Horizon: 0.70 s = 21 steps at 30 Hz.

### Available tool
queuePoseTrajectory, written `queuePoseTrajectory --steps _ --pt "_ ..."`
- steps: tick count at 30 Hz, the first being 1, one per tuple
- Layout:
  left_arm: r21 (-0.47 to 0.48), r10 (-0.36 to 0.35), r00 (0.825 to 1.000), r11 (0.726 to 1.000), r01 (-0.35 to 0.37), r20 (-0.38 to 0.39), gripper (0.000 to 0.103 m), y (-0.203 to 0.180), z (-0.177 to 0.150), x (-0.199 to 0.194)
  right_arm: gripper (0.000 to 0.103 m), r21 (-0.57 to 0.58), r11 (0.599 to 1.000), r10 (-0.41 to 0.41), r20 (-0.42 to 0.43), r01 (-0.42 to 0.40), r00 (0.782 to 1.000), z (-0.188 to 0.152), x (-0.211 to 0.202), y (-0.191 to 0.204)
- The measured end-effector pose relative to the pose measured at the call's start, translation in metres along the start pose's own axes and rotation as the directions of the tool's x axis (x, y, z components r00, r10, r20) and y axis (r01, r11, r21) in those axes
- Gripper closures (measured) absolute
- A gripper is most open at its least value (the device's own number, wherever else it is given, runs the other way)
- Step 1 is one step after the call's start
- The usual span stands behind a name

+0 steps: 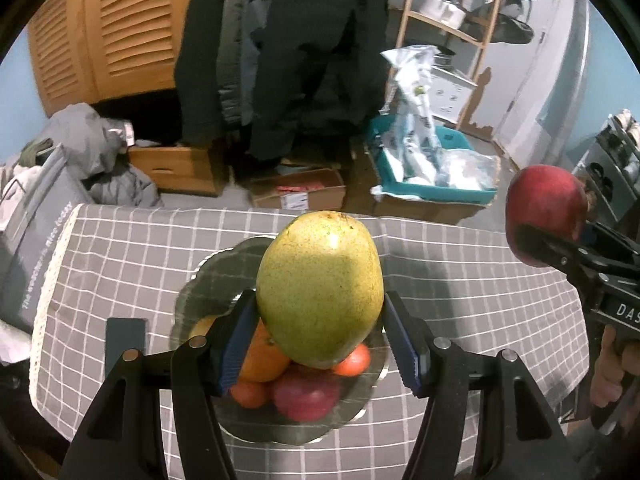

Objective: Organize fruits
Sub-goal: 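Lift and carry the mango with left tool and apple with right tool to the bowl, then lower the mango into the bowl and open left gripper while right releases the apple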

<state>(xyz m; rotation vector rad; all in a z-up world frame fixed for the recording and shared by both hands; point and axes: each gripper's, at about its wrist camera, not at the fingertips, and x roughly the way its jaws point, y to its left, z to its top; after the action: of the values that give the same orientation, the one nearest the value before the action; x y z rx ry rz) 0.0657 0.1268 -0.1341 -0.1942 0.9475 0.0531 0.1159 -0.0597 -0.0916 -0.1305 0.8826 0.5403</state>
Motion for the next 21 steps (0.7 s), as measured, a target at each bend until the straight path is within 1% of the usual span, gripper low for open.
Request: queuePoseTrajectory --steps 8,13,21 --pt "-0.042 0.017 0.998 0.999 -0.020 -0.057 0.039 0.032 -0.001 0.025 0.029 -0.005 0.998 0.068 -0.060 -0.069 0.996 0.009 0.040 0.026" --pt "-0.054 0.025 0.996 0.998 -0.029 -0.087 0.039 0.044 -0.004 0.041 0.029 -0.013 0.996 0.084 -0.102 -0.086 0.991 0.007 0.067 0.039" --pt "-0.122 -0.009 0.991 0.992 -0.008 -0.137 0.039 0.062 -0.004 0.062 0.029 -0.026 0.997 0.074 -0.155 -0.079 0.985 0.000 0.096 0.047"
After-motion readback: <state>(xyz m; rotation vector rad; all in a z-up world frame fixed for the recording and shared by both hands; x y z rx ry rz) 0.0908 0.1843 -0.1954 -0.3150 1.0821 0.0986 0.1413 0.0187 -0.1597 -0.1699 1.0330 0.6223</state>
